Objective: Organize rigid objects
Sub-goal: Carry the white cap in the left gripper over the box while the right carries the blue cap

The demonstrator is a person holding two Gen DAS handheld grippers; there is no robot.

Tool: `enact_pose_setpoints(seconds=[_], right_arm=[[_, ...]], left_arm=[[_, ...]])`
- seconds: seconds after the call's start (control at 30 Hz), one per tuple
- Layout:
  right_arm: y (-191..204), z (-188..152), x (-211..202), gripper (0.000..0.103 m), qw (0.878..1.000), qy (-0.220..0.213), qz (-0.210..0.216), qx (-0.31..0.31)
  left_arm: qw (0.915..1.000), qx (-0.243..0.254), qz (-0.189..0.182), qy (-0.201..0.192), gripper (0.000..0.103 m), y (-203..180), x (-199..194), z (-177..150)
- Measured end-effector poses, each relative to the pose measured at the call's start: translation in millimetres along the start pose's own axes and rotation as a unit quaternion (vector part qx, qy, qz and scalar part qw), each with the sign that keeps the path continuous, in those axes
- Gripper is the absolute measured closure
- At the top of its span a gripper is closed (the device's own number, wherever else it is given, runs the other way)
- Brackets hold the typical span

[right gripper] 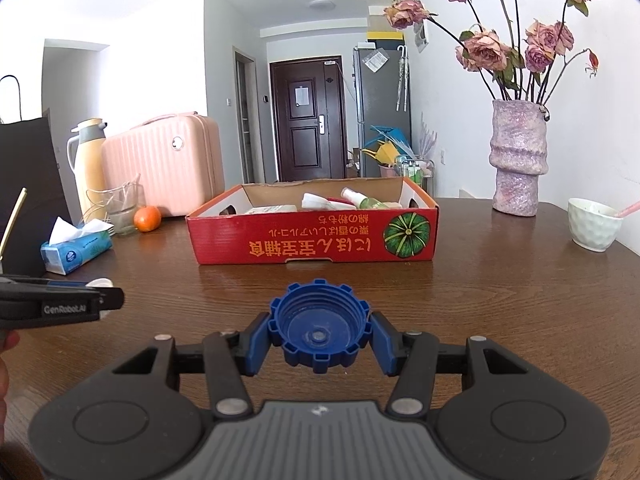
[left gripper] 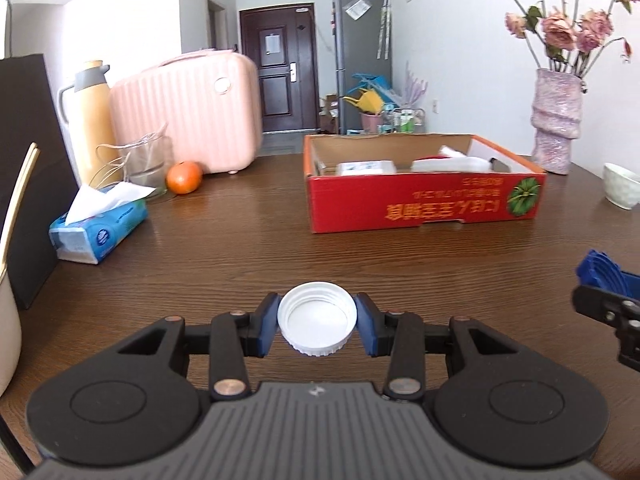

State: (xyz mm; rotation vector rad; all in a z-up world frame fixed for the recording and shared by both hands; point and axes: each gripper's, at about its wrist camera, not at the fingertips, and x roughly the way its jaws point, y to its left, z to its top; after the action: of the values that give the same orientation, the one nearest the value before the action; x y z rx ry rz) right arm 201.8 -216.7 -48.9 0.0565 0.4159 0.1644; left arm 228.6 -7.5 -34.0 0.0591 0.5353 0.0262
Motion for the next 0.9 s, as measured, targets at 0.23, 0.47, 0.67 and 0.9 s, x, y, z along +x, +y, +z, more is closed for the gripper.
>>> enact_pose_setpoints(seconds=[0.23, 0.47, 0.67, 0.9], right_arm=[[1, 6, -4, 0.051, 1.000, -0.005, 0.009, -0.007], [-1, 16, -5, 0.051, 1.000, -0.017, 0.006, -0.011], [-2, 28, -2, 0.051, 1.000, -0.028, 0.004, -0.014], [-5, 45, 8, 0.051, 0.999, -0.040, 0.002, -0.014]], left_arm=[[0.9999, 0.006, -0.011, -0.006, 0.062, -16, -7, 3], [0.9998, 0.005, -0.013, -0.016, 0.062, -24, -13, 11], [0.9995, 0.000, -0.019, -0.026, 0.062, -31, -14, 23], [0.9990, -0.006, -0.022, -0.038, 0.062, -38, -10, 41]])
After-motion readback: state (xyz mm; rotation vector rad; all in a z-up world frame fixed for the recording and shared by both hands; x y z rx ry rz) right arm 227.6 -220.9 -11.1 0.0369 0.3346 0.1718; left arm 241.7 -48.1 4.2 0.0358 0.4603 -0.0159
